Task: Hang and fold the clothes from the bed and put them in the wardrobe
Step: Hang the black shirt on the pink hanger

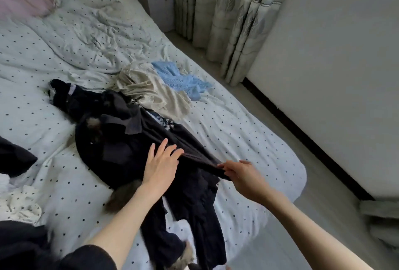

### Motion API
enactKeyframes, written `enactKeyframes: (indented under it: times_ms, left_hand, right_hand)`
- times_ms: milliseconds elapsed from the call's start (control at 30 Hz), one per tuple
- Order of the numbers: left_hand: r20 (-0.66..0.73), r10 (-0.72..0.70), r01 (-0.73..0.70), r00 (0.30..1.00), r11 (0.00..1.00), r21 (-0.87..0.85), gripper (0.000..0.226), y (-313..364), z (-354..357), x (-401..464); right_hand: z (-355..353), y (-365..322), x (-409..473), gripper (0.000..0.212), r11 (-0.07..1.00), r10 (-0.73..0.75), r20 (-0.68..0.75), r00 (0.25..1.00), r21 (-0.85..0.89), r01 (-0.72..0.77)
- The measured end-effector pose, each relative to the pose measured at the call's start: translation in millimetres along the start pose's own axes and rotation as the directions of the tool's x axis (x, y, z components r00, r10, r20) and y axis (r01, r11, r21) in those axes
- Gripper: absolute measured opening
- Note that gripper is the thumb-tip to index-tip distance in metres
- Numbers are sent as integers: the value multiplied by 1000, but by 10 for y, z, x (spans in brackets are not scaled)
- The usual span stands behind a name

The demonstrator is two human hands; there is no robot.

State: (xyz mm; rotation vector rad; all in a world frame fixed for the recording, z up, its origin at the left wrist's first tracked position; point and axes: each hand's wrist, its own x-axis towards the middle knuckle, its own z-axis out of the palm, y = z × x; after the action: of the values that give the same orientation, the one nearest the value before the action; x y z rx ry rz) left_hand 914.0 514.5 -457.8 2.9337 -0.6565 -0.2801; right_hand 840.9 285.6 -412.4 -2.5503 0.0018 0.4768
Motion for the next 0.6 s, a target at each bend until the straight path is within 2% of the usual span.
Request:
enactKeyframes:
  times_ms: [133, 267, 367, 433, 533, 600]
  left_hand:
    - [48, 65, -66, 997, 997, 28, 36, 627, 112, -154]
    - [61, 96, -100, 993, 994, 54, 48, 1063, 224, -304]
    - [70, 157, -164, 985, 982, 97, 57, 1409, 271, -337]
    - [116, 212, -224, 970, 970, 99, 61, 1636, 308, -374]
    - [211, 311, -334, 927, 939, 83, 60, 1923, 416, -486]
    - [254, 346, -380, 903, 919, 101, 60, 1986, 471, -547]
  right_hand:
    - [-226, 501, -642, 25, 992, 112, -53, 992, -54, -114]
    - [-445, 929, -1263, 19, 963, 267, -187, 945, 97, -253]
    - [-562, 1266, -1749, 19, 927, 375, -335, 864, 137, -350]
    - [-577, 1483, -1998, 16, 880, 474, -400, 785, 191, -435]
    - [-507, 1743, -2242, 15, 781, 625, -413, 663, 322, -535]
    - [-385, 1823, -2268, 18, 755, 656, -376, 655, 330, -567]
